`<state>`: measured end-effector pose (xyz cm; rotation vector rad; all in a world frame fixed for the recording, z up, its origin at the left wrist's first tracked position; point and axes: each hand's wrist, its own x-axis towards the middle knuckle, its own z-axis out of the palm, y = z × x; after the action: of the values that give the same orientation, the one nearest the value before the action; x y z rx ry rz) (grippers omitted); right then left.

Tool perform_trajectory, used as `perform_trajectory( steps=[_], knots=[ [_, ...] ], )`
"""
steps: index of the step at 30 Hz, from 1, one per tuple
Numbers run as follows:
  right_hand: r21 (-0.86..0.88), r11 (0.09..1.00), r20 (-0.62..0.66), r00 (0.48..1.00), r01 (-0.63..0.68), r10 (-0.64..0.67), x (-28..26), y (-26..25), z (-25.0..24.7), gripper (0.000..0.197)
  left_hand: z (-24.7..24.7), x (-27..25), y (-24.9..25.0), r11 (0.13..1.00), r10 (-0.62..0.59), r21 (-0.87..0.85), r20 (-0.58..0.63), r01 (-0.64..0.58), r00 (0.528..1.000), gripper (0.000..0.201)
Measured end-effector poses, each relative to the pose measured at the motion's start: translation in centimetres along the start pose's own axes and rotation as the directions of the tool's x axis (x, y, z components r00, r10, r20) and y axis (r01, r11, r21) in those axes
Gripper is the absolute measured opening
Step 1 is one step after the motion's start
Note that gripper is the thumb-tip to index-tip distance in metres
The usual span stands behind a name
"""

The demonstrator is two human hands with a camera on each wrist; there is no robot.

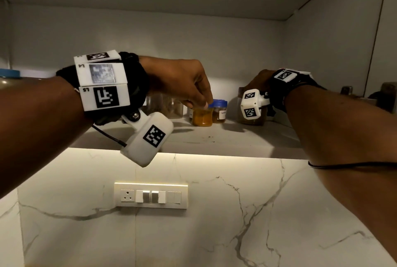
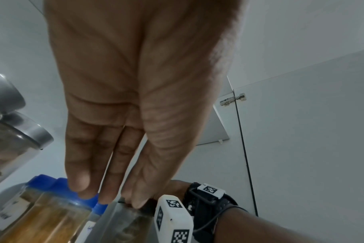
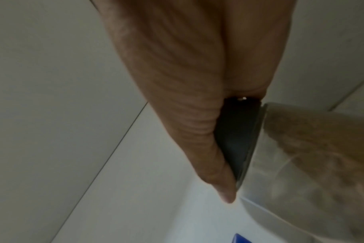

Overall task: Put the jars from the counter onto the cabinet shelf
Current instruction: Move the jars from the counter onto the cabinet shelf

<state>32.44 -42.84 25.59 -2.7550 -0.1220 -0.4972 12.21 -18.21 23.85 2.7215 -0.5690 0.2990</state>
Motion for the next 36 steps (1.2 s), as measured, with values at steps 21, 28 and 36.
perform_trajectory(
  steps=[21,28,36],
  knots=[
    [0.165,0.986,-0.005,1.0,0.028,-0.027,-5.1,1.3,-0.7,0.049,0.5,3.1,-0.5,0.921,-0.383,-0.059,0.022,0.384,0.923,0.04],
    [0.218,0.975,0.005,0.999,0.039,-0.041,-5.5,1.4,-0.1,0.033,1.2,4.5,-0.4,0.927,-0.368,-0.03,0.102,0.373,0.924,0.039],
    [0.252,0.967,-0.003,0.999,-0.03,0.032,-5.9,1.2,0.8,0.044,1.1,4.5,-0.6,0.934,-0.356,0.0,0.063,0.356,0.933,0.044]
  ],
)
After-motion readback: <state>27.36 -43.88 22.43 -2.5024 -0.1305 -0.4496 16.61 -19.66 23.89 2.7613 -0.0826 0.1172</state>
